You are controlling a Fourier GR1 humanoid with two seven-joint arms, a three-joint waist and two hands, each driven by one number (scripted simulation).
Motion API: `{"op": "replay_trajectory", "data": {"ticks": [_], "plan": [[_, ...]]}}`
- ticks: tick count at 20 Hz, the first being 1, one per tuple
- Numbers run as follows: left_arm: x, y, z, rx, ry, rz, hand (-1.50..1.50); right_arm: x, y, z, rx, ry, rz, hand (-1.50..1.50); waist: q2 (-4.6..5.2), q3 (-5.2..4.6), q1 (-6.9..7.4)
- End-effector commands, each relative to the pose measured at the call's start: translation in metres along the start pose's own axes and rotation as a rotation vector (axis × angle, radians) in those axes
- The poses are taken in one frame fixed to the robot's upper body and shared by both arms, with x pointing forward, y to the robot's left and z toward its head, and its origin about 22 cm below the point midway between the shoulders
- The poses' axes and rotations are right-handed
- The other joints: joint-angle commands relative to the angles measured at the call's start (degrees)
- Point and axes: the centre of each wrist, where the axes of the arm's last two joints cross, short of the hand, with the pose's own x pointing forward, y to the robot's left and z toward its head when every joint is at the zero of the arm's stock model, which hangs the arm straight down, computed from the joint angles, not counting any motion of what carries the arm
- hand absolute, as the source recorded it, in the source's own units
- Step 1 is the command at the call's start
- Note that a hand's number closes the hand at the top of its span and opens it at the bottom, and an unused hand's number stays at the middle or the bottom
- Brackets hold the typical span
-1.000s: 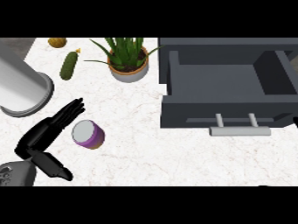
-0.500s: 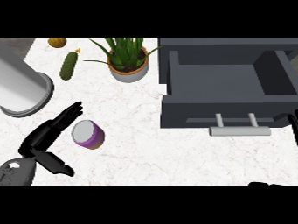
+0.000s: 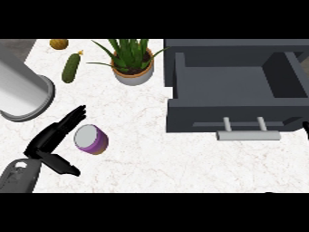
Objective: Pick up the can, place it into the drawer and close the drawer
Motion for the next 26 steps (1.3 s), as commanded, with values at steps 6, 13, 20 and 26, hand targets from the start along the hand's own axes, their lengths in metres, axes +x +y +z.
{"op": "replay_trajectory", "data": {"ticks": [6, 13, 20, 26], "plan": [[-0.013, 0.010, -0.002, -0.050, -0.038, 0.045, -1.50, -0.008, 0.008, -0.006, 0.010, -0.004, -0.004, -1.50, 0.10, -0.01, -0.11], [-0.019, -0.008, -0.032, -0.022, -0.026, 0.039, -1.50, 0.029, 0.007, 0.010, 0.001, -0.007, -0.001, -1.50, 0.24, -0.09, -0.90], [-0.021, -0.017, -0.035, -0.041, -0.051, 0.050, -1.50, 0.021, 0.006, -0.004, 0.017, -0.005, -0.007, -1.50, 0.09, -0.02, -0.22], [-0.030, -0.034, -0.039, -0.064, -0.048, 0.070, -1.50, 0.002, -0.007, 0.010, 0.003, -0.015, -0.003, -1.50, 0.16, -0.02, -0.48]]}}
